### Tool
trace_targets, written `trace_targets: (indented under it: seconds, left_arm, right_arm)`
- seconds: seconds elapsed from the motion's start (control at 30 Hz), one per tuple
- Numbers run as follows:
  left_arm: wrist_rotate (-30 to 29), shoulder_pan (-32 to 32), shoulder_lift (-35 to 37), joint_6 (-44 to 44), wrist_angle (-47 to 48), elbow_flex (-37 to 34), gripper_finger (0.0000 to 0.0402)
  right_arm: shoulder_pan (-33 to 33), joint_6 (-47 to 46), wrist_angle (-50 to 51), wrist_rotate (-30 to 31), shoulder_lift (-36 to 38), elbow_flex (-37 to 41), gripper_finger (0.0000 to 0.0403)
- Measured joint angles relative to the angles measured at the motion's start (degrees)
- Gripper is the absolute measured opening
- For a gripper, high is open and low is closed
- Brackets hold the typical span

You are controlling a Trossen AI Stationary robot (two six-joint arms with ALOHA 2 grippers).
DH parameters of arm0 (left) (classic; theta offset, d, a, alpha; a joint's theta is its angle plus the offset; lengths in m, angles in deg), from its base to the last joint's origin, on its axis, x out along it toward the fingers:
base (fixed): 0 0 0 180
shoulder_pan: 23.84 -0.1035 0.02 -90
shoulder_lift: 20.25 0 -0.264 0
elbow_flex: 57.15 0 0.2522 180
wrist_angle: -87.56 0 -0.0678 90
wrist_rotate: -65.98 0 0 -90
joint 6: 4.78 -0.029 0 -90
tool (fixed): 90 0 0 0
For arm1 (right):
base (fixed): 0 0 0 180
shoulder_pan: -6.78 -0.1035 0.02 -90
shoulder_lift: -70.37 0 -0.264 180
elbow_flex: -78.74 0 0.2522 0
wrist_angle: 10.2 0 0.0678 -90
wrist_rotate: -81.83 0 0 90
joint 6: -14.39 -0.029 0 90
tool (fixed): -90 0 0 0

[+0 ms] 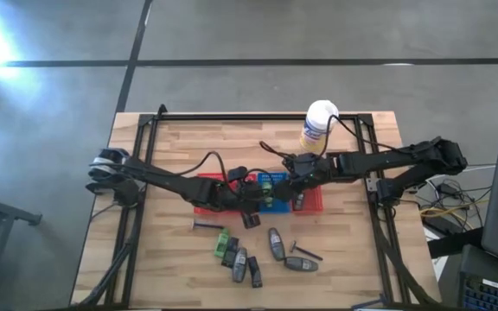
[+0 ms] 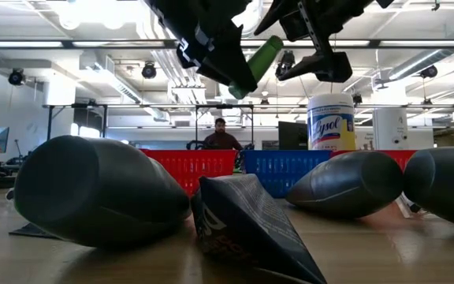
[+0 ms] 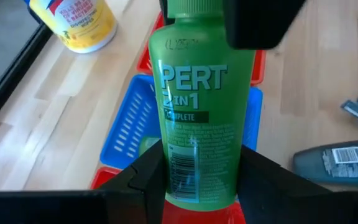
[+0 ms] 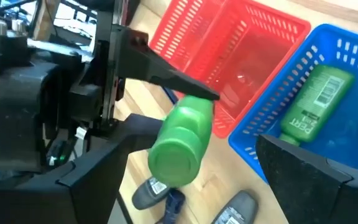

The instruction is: Pick & Place Travel size toiletries

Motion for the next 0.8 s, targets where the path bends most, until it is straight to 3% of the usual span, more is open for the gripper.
trace_targets:
  seconds: [0.57, 0.8]
  left_arm:
    - [0.84, -0.12, -0.07, 0.58, -0.89, 0.0, 0.0156]
    - [0.72, -0.1, -0.07, 1.03, 0.82, -0.07, 0.0156]
  right_arm:
    - [0.0, 0.03, -2.94, -0.9, -3.17, 0.0, 0.0273]
    - [0.0, 0.05, -2.08, -0.9, -3.15, 0.0, 0.0267]
